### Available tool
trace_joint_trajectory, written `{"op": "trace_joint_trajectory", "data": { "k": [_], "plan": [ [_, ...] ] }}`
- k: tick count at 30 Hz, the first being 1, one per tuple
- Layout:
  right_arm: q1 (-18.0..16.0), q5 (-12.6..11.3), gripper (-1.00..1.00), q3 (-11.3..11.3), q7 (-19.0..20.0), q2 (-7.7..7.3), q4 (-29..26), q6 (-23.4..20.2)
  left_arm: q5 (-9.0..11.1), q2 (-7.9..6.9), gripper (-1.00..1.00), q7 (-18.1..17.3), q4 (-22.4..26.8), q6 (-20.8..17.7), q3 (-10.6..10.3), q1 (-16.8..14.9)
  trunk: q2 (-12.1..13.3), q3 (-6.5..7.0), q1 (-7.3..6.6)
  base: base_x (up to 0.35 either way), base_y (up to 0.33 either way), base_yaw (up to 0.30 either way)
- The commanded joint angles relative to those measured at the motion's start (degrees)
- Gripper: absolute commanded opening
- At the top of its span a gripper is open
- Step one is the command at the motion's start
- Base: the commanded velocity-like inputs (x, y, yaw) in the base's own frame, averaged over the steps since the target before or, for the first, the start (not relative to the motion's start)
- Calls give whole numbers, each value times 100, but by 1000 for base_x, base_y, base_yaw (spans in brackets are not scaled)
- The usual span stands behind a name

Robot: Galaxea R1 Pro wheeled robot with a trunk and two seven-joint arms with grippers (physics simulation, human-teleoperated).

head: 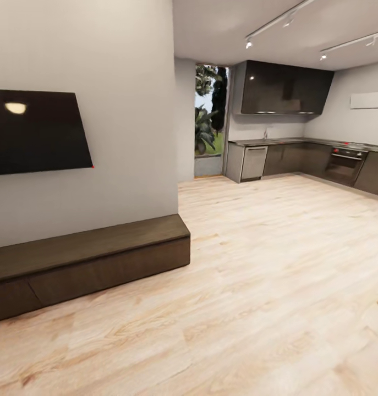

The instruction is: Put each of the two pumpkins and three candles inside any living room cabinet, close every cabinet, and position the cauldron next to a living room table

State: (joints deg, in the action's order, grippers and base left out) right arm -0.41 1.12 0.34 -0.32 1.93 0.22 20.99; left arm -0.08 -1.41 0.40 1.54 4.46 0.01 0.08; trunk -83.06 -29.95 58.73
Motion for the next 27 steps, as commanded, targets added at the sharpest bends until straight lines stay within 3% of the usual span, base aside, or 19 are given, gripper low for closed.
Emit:
{"op": "trace_joint_trajectory", "data": {
  "k": [1, 27],
  "plan": [
    [-3, 11, 100, 1, -3, 0, 4, 16, -1, 0, 100, 4, 5, 11, -1, 1, -2, -5, 0, 0, 0, 277],
    [-3, 12, 100, 1, -3, 0, 5, 19, -1, 0, 100, 4, 5, 11, -1, 1, -2, -5, 0, 0, 0, 277]
  ]
}}
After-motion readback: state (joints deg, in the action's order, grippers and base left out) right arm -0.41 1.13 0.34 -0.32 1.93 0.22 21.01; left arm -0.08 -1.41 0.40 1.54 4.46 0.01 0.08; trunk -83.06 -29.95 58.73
